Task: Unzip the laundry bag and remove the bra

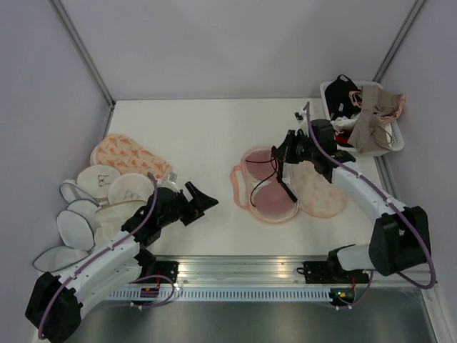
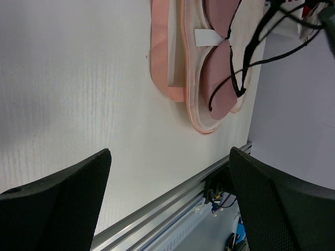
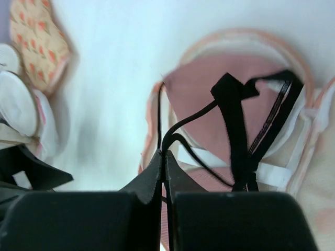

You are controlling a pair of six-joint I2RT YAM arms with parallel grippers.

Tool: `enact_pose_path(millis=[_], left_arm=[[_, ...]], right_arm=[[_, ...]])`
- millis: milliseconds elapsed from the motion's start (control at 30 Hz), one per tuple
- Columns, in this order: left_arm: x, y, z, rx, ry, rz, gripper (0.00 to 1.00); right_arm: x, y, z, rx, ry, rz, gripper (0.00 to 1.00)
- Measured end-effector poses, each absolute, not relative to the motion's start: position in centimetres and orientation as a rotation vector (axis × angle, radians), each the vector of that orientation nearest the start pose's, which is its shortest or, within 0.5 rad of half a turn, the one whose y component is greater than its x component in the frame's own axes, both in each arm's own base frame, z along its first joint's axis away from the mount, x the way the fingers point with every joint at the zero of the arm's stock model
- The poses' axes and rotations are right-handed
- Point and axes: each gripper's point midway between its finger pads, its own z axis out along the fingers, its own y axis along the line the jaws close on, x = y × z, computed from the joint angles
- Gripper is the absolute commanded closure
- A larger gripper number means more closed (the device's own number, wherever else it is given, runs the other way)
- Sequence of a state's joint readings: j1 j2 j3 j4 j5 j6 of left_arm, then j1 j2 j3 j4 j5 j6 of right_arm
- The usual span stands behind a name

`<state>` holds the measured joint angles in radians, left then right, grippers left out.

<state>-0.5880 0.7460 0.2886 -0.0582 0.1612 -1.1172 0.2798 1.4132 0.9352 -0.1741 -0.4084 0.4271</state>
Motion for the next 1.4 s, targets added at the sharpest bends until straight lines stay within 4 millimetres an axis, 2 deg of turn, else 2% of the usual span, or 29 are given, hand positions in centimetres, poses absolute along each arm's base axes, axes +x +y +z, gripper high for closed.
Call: enact_pose_path(millis=[133, 267, 533, 767, 900, 1000, 1200, 1267, 1400], left_arm=[[19.2, -20.5, 10.4, -0.505, 2.256, -1.135, 0.04], [19.2, -20.4, 10.4, -0.506, 2.253, -1.137, 0.04], [19.2, -20.3, 10.6, -0.51, 2.25, -1.136, 0.04], [19.2, -20.3, 10.6, -0.51, 2.252, -1.138, 0.04], [19.2, -20.3, 10.6, -0.513, 2.26, -1.137, 0.04], [19.1, -20.5, 11.2, -0.507, 2.271, -1.145, 0.04], [19.3, -20.7, 12.3, -0.5, 2.262, -1.158, 0.04], [19.4, -20.7, 12.5, -0.5, 2.261, -1.159, 0.04], [19.3, -20.7, 12.8, -0.501, 2.267, -1.155, 0.04]], right_arm=[[35.9, 18.4, 21.8, -0.059, 2.119, 0.806, 1.0], [37.3, 17.7, 26.6, -0.039, 2.016, 0.757, 1.0], [38.3, 16.0, 30.0, 0.009, 1.981, 0.651, 1.0], [41.6, 13.1, 35.6, 0.094, 1.885, 0.48, 1.0], [44.3, 10.3, 38.0, 0.178, 1.837, 0.366, 1.0], [46.7, 7.7, 38.9, 0.254, 1.811, 0.286, 1.0], [51.9, 0.6, 41.0, 0.419, 1.738, 0.141, 1.0], [53.1, -1.9, 41.7, 0.466, 1.704, 0.109, 1.0], [54.1, -5.8, 43.3, 0.54, 1.642, 0.071, 1.0]])
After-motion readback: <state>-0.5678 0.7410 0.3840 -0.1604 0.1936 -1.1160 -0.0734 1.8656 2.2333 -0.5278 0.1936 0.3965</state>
